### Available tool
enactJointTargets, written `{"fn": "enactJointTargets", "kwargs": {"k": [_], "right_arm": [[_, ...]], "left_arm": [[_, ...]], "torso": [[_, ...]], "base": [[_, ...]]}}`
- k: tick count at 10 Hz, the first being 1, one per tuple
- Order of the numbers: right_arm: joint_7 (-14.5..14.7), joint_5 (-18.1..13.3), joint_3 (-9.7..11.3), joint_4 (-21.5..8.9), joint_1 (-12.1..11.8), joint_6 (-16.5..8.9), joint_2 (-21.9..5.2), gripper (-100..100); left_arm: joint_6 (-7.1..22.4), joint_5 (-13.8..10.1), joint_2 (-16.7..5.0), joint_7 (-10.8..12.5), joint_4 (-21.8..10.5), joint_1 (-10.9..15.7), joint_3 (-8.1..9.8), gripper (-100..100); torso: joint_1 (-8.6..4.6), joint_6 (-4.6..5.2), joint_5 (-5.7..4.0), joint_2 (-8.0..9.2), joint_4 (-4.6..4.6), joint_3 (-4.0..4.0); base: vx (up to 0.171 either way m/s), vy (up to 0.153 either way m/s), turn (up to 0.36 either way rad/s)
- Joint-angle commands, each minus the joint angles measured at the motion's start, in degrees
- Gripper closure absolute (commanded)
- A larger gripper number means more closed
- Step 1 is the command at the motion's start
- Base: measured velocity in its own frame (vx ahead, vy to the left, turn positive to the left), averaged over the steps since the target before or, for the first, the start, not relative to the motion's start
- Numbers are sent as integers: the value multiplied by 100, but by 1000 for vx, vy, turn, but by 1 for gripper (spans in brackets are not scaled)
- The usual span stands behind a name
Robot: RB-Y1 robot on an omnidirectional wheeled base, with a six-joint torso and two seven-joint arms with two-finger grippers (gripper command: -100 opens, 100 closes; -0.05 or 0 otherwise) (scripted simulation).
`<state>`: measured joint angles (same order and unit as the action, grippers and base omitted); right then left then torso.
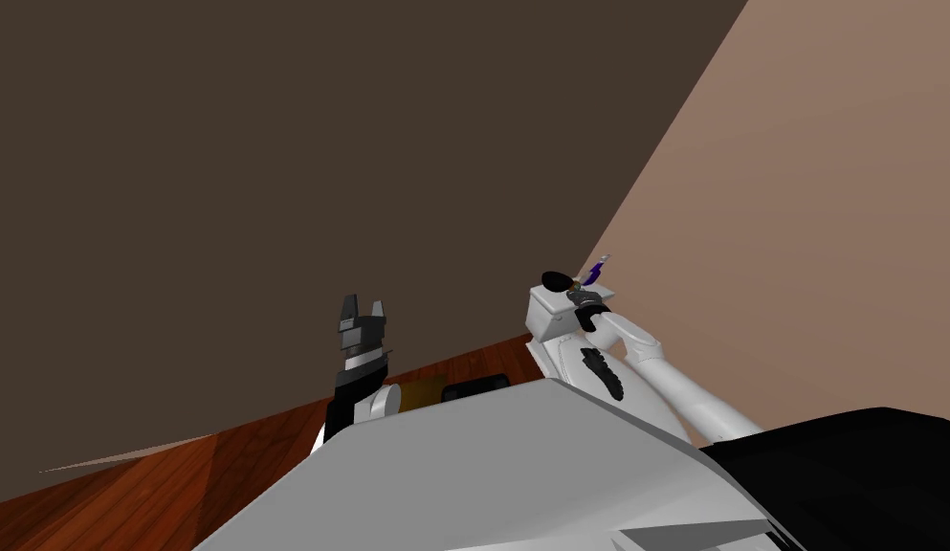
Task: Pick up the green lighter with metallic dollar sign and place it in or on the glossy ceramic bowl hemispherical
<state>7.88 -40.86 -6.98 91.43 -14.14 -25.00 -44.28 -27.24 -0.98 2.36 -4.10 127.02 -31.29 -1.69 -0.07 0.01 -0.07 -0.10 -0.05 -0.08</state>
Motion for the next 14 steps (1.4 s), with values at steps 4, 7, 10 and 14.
{"fn": "enactJointTargets", "kwargs": {"k": [4, 7, 10, 14], "right_arm": [[84, 144, -55, 18, -20, 11, -20, 100], [168, 286, -111, 39, -40, 20, -37, 100], [168, 286, -111, 39, -40, 20, -37, 100], [253, 430, -167, 61, -61, 28, -52, 100]], "left_arm": [[0, 0, 0, 0, 0, 0, 0, 0], [0, 0, 0, 0, 0, 0, 0, 0], [0, 0, 0, 0, 0, 0, 0, 0], [0, 0, 0, 0, 0, -1, 0, 0]], "torso": [[2, -3, 1, -4, 0, -2], [0, 2, 1, 3, 0, 2], [0, 1, 2, 1, 0, 1], [-7, 7, 3, -5, 1, -1]], "base": [[25, 6, 2], [20, 5, -5], [24, 3, -4], [40, -5, -27]]}}
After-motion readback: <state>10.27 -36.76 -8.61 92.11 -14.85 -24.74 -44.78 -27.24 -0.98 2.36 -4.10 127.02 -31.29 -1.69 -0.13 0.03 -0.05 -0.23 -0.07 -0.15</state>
